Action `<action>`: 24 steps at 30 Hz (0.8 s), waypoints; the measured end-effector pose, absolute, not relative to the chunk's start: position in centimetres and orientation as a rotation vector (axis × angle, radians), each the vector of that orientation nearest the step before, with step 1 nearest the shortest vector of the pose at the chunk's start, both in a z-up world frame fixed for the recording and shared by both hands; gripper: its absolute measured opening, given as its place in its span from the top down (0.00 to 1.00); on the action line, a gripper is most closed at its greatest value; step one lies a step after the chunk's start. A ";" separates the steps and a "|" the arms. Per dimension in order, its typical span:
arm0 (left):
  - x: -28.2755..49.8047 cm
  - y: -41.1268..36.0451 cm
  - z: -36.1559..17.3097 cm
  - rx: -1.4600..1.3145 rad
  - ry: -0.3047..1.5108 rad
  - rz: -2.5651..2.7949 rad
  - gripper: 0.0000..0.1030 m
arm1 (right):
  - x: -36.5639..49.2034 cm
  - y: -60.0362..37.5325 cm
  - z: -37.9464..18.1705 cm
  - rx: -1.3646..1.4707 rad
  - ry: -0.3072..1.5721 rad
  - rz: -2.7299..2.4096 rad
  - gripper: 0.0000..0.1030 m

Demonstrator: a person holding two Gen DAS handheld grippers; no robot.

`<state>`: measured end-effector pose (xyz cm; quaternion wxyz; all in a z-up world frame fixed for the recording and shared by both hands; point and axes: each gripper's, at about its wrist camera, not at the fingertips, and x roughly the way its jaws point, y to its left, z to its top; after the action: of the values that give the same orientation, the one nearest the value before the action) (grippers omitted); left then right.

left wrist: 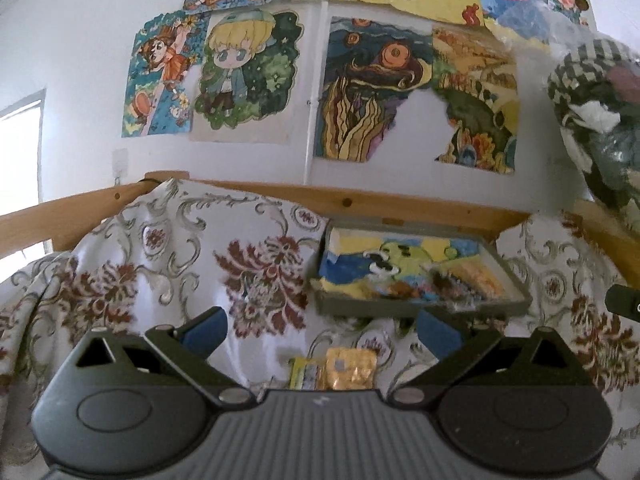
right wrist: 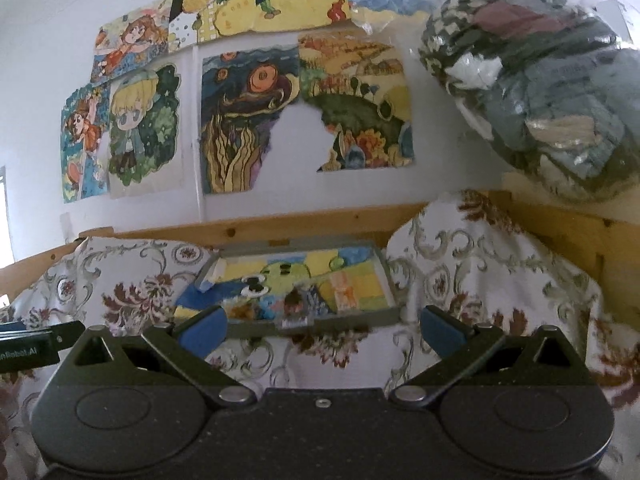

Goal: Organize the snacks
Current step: 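Open both tools and lift them out of the tray back over the snacks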

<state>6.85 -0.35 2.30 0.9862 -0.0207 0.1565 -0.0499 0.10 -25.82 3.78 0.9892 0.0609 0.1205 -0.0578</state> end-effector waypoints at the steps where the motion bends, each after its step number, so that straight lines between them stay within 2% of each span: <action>1: 6.6 -0.3 2.1 -0.033 0.323 -0.102 0.00 | -0.1 -25.7 3.6 0.129 0.256 -0.118 0.01; 16: 4.9 -0.4 0.7 0.037 0.465 -0.109 0.00 | -1.6 -22.6 1.8 0.027 0.376 -0.130 0.01; 24: 5.0 -0.2 0.3 0.040 0.522 -0.094 0.00 | -1.2 -22.7 1.2 0.067 0.450 -0.117 0.01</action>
<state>4.96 -0.23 0.35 0.9649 0.0199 0.2578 -0.0465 -1.20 -22.68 1.18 0.9726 0.0331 0.2229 -0.0578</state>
